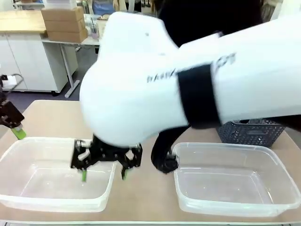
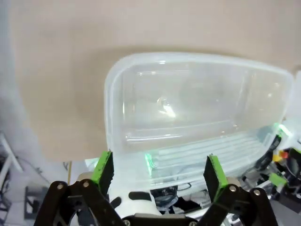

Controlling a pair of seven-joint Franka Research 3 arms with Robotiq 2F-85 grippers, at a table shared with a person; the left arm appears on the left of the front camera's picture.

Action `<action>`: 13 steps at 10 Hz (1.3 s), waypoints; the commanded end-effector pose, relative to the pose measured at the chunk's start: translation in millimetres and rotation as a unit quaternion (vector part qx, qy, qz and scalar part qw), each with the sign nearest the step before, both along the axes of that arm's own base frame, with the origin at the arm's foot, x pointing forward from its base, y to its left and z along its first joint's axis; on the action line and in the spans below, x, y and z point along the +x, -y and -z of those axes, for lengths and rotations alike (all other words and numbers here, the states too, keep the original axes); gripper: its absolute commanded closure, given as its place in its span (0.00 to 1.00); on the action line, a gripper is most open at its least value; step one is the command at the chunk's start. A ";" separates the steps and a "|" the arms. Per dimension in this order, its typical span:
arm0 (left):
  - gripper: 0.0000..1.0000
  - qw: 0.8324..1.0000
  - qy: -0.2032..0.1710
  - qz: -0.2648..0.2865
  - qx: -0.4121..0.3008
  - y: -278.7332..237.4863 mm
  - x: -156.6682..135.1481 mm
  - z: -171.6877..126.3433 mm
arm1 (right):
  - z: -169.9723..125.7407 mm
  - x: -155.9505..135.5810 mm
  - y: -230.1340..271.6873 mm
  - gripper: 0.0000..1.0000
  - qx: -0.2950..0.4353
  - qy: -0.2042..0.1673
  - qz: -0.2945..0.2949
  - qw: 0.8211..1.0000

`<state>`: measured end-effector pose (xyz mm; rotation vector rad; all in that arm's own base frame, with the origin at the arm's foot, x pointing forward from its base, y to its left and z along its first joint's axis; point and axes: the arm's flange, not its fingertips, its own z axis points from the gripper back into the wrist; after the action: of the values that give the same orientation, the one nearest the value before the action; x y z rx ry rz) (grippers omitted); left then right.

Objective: Sort the waste into each basket.
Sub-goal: Pick up the Organizing box on the left side of the table and lift it.

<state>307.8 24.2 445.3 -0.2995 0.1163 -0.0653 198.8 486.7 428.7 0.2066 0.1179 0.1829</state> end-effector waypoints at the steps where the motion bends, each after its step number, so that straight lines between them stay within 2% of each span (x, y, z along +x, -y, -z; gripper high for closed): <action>1: 0.00 0.997 -0.056 -0.043 0.045 12.8 -68.5 114.5 | 22.4 21.5 -22.0 0.00 -0.062 0.012 0.036 0.997; 2: 0.00 0.996 -0.075 -0.045 0.020 0.6 -71.2 106.3 | 4.5 32.2 -1.4 0.00 -0.046 0.059 0.069 0.995; 3: 0.00 0.999 -0.036 -0.014 0.013 -1.8 8.1 22.2 | 22.4 4.4 0.5 0.00 -0.034 -0.004 0.008 0.999; 9: 0.00 0.999 -0.035 -0.016 0.019 -0.9 9.5 19.7 | 22.4 4.4 0.5 0.00 -0.034 -0.004 0.008 0.999; 11: 0.00 0.998 -0.026 0.005 0.061 -16.7 -9.6 47.5 | 25.8 0.6 0.9 0.00 -0.066 -0.002 0.023 0.998; 13: 0.00 0.998 -0.003 0.000 0.068 -27.8 -34.8 77.6 | 33.4 5.1 -2.2 0.00 -0.093 0.010 0.091 0.991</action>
<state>322.9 50.0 416.3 -0.1729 0.1724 -0.0387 204.1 480.4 399.6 0.0775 0.1261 0.0893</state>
